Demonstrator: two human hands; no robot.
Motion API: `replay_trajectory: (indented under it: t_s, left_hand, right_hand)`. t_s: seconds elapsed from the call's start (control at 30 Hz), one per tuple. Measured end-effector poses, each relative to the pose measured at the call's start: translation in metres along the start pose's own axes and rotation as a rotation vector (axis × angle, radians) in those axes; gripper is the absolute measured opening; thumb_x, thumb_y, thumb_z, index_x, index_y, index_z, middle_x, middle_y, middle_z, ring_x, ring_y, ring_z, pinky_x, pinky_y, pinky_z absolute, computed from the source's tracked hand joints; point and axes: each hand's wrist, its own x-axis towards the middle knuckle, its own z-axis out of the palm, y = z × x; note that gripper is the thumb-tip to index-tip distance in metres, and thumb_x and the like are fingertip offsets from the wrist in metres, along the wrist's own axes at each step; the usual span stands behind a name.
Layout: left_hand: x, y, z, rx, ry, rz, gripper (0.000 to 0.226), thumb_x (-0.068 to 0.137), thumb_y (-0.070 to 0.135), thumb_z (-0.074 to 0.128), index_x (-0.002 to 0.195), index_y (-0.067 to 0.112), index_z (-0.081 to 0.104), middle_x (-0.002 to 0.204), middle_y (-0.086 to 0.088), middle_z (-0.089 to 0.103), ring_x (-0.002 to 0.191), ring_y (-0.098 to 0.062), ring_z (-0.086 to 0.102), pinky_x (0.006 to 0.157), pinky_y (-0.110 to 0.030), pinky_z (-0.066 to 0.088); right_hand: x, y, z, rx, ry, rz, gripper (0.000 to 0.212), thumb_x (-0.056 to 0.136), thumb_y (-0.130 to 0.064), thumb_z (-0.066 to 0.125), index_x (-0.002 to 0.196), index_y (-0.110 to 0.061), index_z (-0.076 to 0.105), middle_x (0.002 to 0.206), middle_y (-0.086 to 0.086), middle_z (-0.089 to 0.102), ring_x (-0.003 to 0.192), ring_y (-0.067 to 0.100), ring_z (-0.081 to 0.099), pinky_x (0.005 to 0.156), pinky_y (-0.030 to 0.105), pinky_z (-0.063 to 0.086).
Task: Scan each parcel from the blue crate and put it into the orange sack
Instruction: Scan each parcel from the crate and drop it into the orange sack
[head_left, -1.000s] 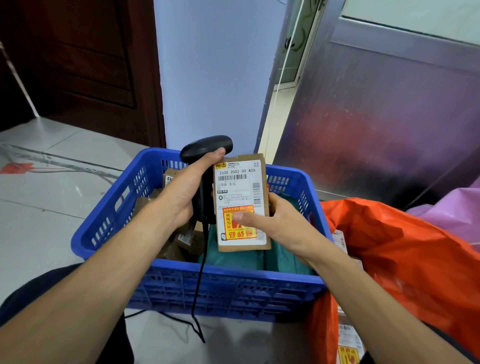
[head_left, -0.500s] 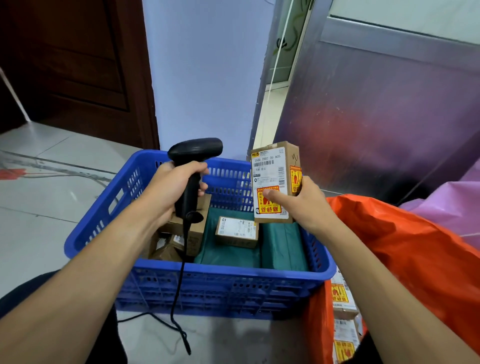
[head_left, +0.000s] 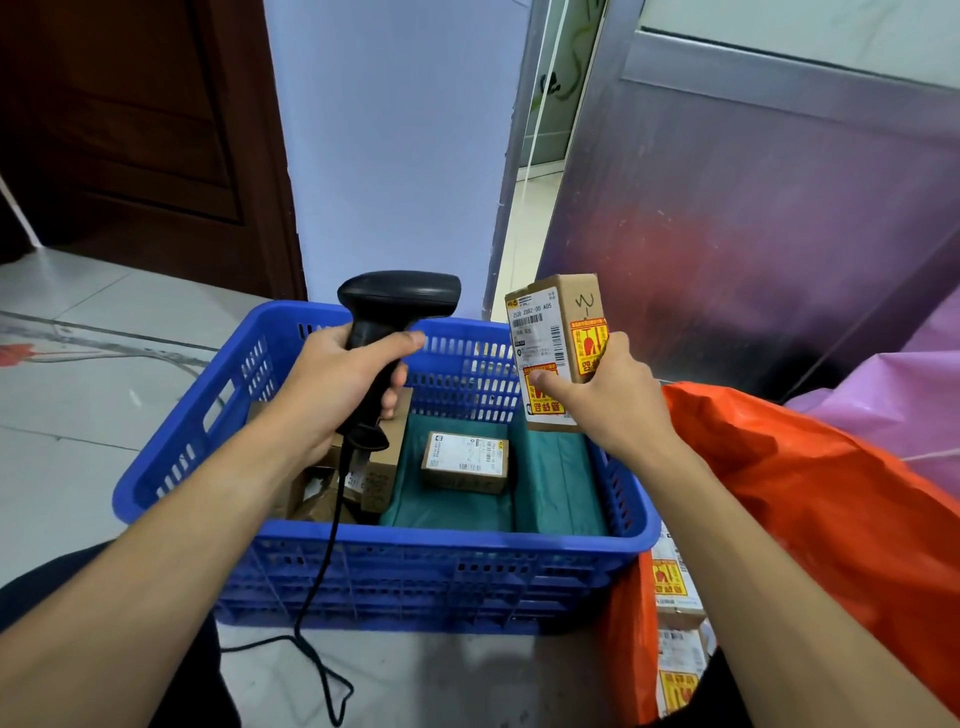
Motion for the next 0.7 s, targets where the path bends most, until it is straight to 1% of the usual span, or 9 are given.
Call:
replay_trajectory:
  t_s: [0.1, 0.2, 0.3, 0.37, 0.57, 0.7]
  left_hand:
    - [-0.0016, -0.0003, 0.0018, 0.031, 0.003, -0.004, 0.021, 0.092, 0.023, 0.078, 0.095, 0.006, 0.066, 0.064, -0.005, 0.060, 0.047, -0.015, 0.050, 0.045, -0.025, 0.047]
    - [-0.0019, -0.0008, 0.0040, 0.068, 0.004, -0.015, 0.020, 0.091, 0.021, 0.080, 0.091, 0.006, 0.067, 0.063, -0.004, 0.060, 0.046, -0.014, 0.051, 0.045, -0.024, 0.048]
    - [-0.0016, -0.0012, 0.0050, 0.078, 0.006, -0.020, 0.019, 0.091, 0.020, 0.080, 0.088, 0.007, 0.066, 0.062, -0.004, 0.060, 0.045, -0.014, 0.052, 0.046, -0.023, 0.048]
    - [-0.0014, -0.0014, 0.0048, 0.081, 0.005, -0.018, 0.019, 0.091, 0.020, 0.080, 0.089, 0.007, 0.067, 0.062, -0.004, 0.061, 0.046, -0.014, 0.053, 0.047, -0.024, 0.049]
    - [-0.0027, -0.0014, 0.0048, 0.098, -0.006, -0.020, 0.018, 0.092, 0.019, 0.078, 0.084, 0.008, 0.065, 0.062, -0.004, 0.060, 0.046, -0.014, 0.052, 0.047, -0.024, 0.049]
    - [-0.0043, -0.0014, 0.0066, 0.106, -0.017, -0.032, 0.020, 0.092, 0.017, 0.077, 0.081, 0.009, 0.064, 0.063, -0.006, 0.059, 0.047, -0.015, 0.051, 0.046, -0.024, 0.048]
  right_hand:
    - [-0.0001, -0.0002, -0.0010, 0.019, 0.015, 0.016, 0.064, 0.083, -0.066, 0.072, 0.119, -0.022, 0.042, 0.109, -0.003, 0.066, 0.095, 0.020, 0.068, 0.082, 0.048, 0.060]
    - [0.0007, 0.0001, -0.0023, 0.063, 0.044, 0.037, 0.064, 0.084, -0.064, 0.072, 0.119, -0.021, 0.041, 0.109, -0.004, 0.066, 0.095, 0.019, 0.067, 0.082, 0.047, 0.061]
    - [0.0025, 0.0000, -0.0052, 0.118, 0.091, 0.071, 0.062, 0.085, -0.062, 0.072, 0.118, -0.019, 0.041, 0.109, -0.002, 0.065, 0.096, 0.021, 0.065, 0.082, 0.045, 0.059]
    - [0.0037, 0.0001, -0.0069, 0.142, 0.117, 0.082, 0.063, 0.085, -0.061, 0.072, 0.118, -0.018, 0.041, 0.110, -0.002, 0.064, 0.097, 0.023, 0.066, 0.083, 0.047, 0.059]
    - [0.0039, 0.0006, -0.0081, 0.142, 0.133, 0.078, 0.061, 0.087, -0.059, 0.071, 0.118, -0.018, 0.040, 0.109, -0.003, 0.063, 0.097, 0.021, 0.065, 0.082, 0.044, 0.060]
    - [0.0041, 0.0012, -0.0082, 0.127, 0.150, 0.076, 0.061, 0.088, -0.059, 0.071, 0.119, -0.018, 0.040, 0.113, -0.002, 0.062, 0.098, 0.021, 0.064, 0.079, 0.040, 0.058]
